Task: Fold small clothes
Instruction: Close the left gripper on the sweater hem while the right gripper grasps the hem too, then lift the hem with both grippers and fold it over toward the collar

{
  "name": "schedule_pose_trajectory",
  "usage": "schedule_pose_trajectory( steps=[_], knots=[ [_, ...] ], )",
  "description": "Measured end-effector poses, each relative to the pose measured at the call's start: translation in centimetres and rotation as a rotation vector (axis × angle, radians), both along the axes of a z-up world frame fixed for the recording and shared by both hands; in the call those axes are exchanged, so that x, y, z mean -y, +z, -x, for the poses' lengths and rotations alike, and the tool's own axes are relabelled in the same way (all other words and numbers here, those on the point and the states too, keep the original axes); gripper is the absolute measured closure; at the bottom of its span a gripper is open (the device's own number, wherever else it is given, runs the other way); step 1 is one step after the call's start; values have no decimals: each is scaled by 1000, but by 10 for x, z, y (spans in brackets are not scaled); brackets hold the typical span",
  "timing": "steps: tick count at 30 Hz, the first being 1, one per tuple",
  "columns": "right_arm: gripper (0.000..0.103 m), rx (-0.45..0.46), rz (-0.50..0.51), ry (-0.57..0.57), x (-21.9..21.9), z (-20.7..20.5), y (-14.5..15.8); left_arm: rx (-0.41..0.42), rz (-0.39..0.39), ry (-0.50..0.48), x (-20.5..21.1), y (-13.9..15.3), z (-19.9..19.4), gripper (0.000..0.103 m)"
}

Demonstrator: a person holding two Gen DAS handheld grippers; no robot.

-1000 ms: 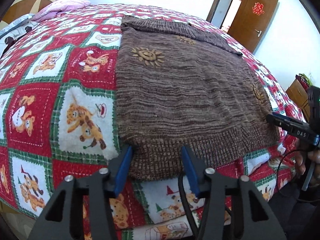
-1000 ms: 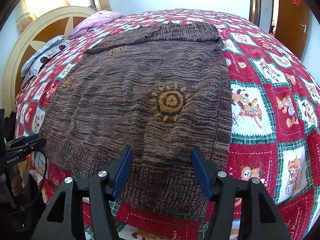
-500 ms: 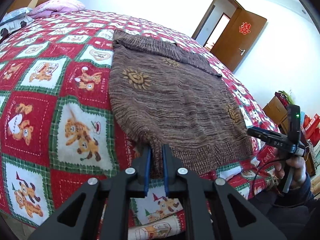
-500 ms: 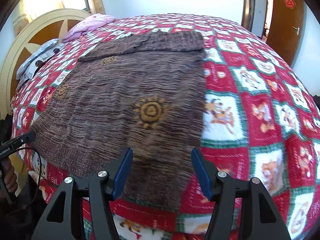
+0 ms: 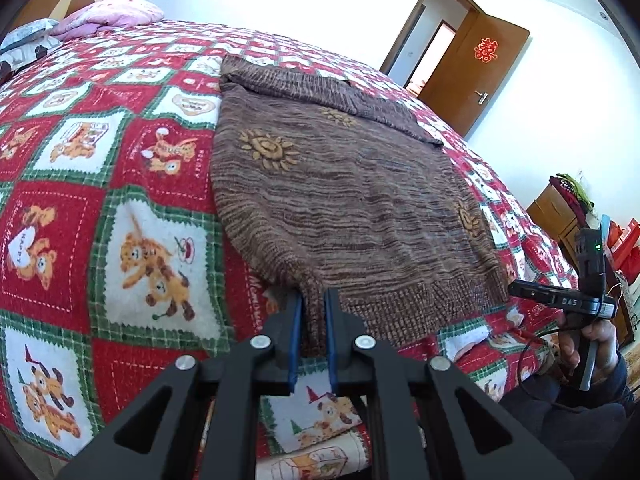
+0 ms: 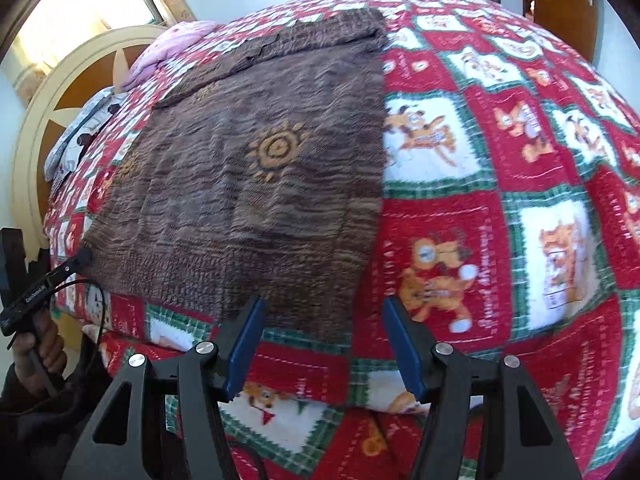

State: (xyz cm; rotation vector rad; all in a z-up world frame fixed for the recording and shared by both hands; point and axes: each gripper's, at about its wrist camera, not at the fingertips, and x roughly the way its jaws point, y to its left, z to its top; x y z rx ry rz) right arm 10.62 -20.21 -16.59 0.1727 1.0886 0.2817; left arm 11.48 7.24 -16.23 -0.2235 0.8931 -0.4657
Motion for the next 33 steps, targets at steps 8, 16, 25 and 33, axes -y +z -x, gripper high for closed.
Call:
schedule_pose_trajectory(
  steps=[8, 16, 25, 33],
  knots=[
    [94, 27, 26, -8, -3, 0, -1, 6, 2, -3, -1, 0, 0, 92],
    [99, 176, -176, -103, 42, 8, 51, 76, 81, 22, -16, 34, 2, 92],
    [99, 218, -295, -103, 51, 13, 71, 93, 175, 20, -19, 57, 1, 92],
    [99, 227, -431, -82, 56, -6, 98, 95, 237, 15, -21, 72, -10, 92]
  ],
)
